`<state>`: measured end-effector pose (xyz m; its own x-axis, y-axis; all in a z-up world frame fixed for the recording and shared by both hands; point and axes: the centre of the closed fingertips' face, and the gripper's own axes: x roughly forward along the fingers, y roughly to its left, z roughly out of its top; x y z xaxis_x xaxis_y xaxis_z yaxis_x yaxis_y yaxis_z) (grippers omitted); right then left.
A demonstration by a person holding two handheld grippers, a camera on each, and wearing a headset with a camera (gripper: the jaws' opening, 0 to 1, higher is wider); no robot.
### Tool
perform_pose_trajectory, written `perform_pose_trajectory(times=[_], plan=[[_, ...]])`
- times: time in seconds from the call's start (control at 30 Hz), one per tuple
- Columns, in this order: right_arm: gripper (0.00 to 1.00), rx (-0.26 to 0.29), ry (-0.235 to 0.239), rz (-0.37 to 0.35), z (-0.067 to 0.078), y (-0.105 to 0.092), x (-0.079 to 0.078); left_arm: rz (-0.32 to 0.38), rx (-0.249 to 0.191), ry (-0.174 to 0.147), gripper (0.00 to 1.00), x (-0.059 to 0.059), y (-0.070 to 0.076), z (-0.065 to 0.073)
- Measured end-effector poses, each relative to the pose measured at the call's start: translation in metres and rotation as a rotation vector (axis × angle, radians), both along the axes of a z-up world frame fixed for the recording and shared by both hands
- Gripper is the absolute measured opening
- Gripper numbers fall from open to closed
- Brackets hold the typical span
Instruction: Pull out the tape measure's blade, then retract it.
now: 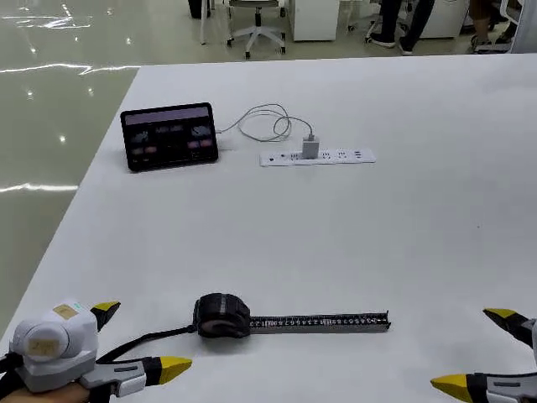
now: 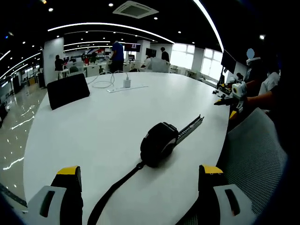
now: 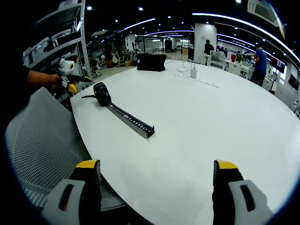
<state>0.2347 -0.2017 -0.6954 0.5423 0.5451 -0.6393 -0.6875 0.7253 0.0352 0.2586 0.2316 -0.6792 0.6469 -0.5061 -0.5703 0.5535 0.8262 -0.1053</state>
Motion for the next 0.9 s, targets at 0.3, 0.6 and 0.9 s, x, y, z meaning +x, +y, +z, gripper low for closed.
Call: perform_pose_trajectory(times=[0.3, 0.6, 0.9], plan=[[1.0, 0.014, -0.032, -0.034, 0.007, -0.014, -0.005, -0.017, 0.013, 0.004, 1.0, -0.012, 0.0, -0.003], [1.0, 0.009, -0.035, -0.025, 0.009, -0.016, -0.003, 0.002, 0.004, 0.0, 1.0, -0.009, 0.003, -0.006], [1.0, -0.004, 0.016, -0.026, -0.001, -0.018, -0.007, 0.028, 0.008, 0.003, 1.0, -0.012, -0.003, -0.005]])
